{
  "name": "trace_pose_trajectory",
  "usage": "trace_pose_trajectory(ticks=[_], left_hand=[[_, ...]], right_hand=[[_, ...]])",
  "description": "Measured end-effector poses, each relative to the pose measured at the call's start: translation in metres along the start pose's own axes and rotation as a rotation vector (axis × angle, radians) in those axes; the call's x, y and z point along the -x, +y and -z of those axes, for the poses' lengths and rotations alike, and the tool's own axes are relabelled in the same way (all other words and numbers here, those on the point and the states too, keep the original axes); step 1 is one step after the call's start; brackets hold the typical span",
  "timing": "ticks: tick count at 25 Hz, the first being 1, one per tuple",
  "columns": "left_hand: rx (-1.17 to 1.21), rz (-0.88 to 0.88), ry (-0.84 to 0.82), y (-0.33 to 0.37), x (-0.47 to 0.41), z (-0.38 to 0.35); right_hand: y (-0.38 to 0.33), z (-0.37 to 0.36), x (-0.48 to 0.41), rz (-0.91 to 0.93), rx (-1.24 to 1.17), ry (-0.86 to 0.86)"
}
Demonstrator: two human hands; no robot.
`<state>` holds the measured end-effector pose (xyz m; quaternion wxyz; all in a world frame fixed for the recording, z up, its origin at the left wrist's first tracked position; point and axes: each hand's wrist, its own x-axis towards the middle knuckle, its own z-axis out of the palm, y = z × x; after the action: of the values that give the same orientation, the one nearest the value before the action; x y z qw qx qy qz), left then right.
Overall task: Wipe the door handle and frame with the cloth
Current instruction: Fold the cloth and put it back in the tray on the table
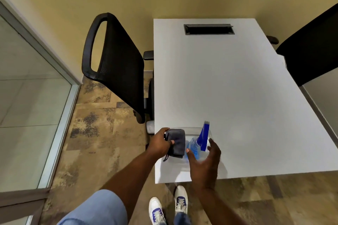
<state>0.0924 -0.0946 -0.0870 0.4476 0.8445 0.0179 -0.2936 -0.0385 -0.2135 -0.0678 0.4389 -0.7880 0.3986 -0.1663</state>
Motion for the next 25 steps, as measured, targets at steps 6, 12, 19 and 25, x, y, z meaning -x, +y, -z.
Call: trace_pose_trajectory(ticks=[6,12,19,25], left_hand=[[-0.122,-0.013,-0.013,-0.002,-0.003,-0.011],[-0.126,0.006,-0.031,-0.001,-0.006,-0.023],[-0.093,-0.008,-0.029,-0.002,-0.008,-0.026],[0.024,-0.028,-0.028,0.002,-0.003,-0.025]], right_hand=[[0.016,0.006,-0.027,-0.068,0.019,-0.033],[0.025,0.017,-0.04,-0.107,-0.086,0.015],[0.04,0.007,0.002,-0.185,-0.088,0.067],[0.026,-0.03,-0.01,-0.053,0.029,-0.282]])
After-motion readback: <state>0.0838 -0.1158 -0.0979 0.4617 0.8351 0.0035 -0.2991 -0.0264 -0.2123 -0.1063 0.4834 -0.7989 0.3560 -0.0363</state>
